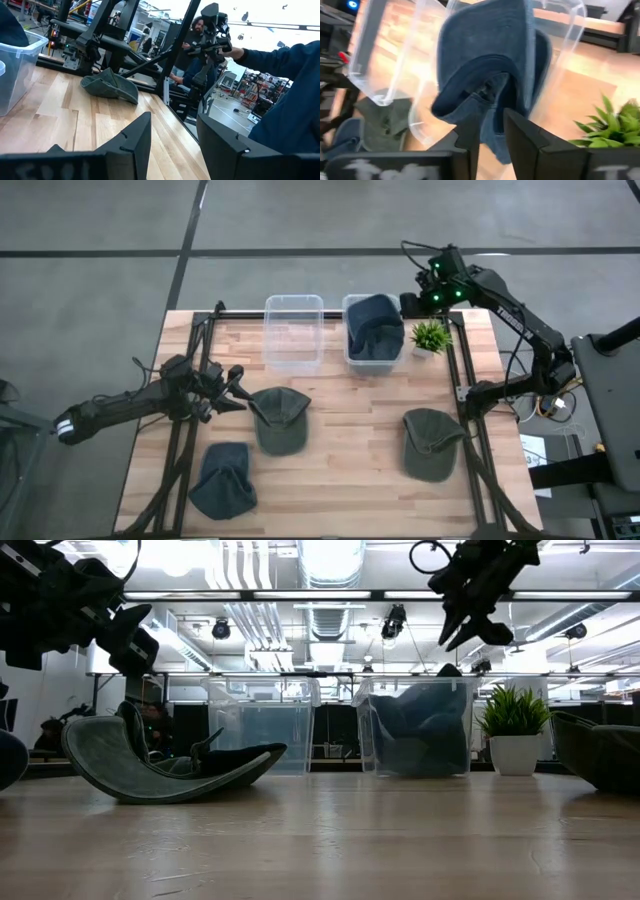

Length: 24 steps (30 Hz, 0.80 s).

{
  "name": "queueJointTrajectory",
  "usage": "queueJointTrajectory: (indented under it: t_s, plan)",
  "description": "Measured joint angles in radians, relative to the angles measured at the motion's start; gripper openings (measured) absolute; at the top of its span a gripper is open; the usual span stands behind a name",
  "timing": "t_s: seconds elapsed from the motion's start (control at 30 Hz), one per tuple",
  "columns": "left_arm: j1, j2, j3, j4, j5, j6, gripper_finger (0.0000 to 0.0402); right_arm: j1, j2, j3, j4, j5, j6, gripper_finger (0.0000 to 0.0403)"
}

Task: Pick & Place hat
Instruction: Put the right blue cap into the right transparent bin

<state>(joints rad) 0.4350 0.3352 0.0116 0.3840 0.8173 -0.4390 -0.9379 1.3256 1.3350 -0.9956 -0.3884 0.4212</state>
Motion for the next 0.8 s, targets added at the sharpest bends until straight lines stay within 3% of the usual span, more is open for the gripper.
queueJointTrajectory:
  t_s: [0.2, 0.43, 0.7, 0.8]
  plan:
    - [0.000, 0.000, 0.000, 0.000, 0.000, -0.001, 0.0151, 0.042, 0.041, 0.000, 0.011, 0.082, -0.041, 0.0049]
    - [0.000, 0.000, 0.000, 0.000, -0.008, -0.001, 0.0151, 0.152, 0.107, 0.005, 0.170, 0.099, -0.033, 0.0043]
    - [0.000, 0.000, 0.000, 0.000, -0.008, -0.009, 0.0151, 0.210, 0.236, 0.073, 0.148, 0.311, -0.094, 0.0043]
    - [0.000, 0.000, 0.000, 0.000, -0.008, -0.010, 0.0151, 0.223, 0.251, 0.121, 0.135, 0.327, -0.141, 0.0043]
